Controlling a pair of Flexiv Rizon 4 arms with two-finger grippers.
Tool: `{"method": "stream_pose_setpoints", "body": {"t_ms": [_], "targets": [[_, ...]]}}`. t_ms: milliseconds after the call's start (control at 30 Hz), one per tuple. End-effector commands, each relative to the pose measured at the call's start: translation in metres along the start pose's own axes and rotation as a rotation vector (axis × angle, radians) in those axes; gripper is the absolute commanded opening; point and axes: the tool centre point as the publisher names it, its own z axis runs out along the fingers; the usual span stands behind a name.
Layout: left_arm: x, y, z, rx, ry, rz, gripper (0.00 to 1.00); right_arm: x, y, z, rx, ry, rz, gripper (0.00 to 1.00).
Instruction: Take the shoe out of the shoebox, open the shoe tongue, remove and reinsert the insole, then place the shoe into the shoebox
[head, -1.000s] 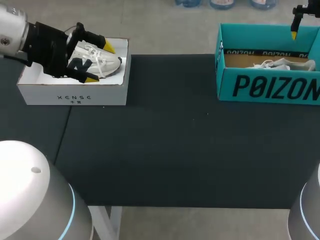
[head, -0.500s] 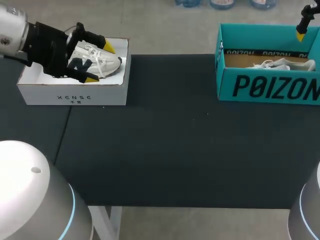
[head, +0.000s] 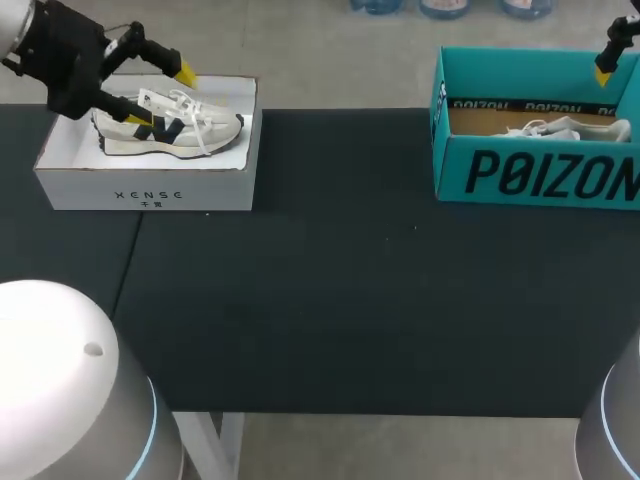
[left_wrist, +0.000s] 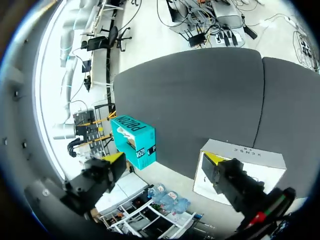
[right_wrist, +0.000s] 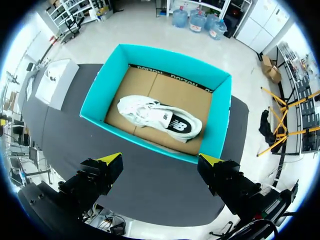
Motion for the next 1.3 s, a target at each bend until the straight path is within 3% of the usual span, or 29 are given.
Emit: {"method": "stream_pose_setpoints", "body": {"t_ms": [33,133,733,833,967,1233,1300], "targets": [[0.008,0.049,-0.013,0.111,0.084,0.016,1.0,0.0,-0.002,0.0,-0.005,0.0,0.0,1.0],[0.023,0.074,-0.021,0.098,0.157,-0.057,1.0,0.0,-0.002,0.0,-0.005,0.0,0.0,1.0],[0.023,0.074,-0.021,0.098,0.157,-0.057,1.0,0.0,-0.002,0.0,-0.005,0.0,0.0,1.0],[0.044,0.08,-0.046,0.07,0.217,-0.022,1.0,0.0,-0.002,0.0,-0.005,0.0,0.0,1.0],[0.079,0.093,-0.06,0.094,0.311,-0.009,1.0,0.0,-0.002,0.0,-0.005,0.0,0.0,1.0],[0.136,0.116,-0.066,0.122,0.407,0.009,1.0,0.0,-0.002,0.0,-0.005,0.0,0.0,1.0],[0.151,0.122,-0.064,0.163,0.442,0.024,1.0,0.0,-0.002,0.0,-0.005,0.0,0.0,1.0]]}}
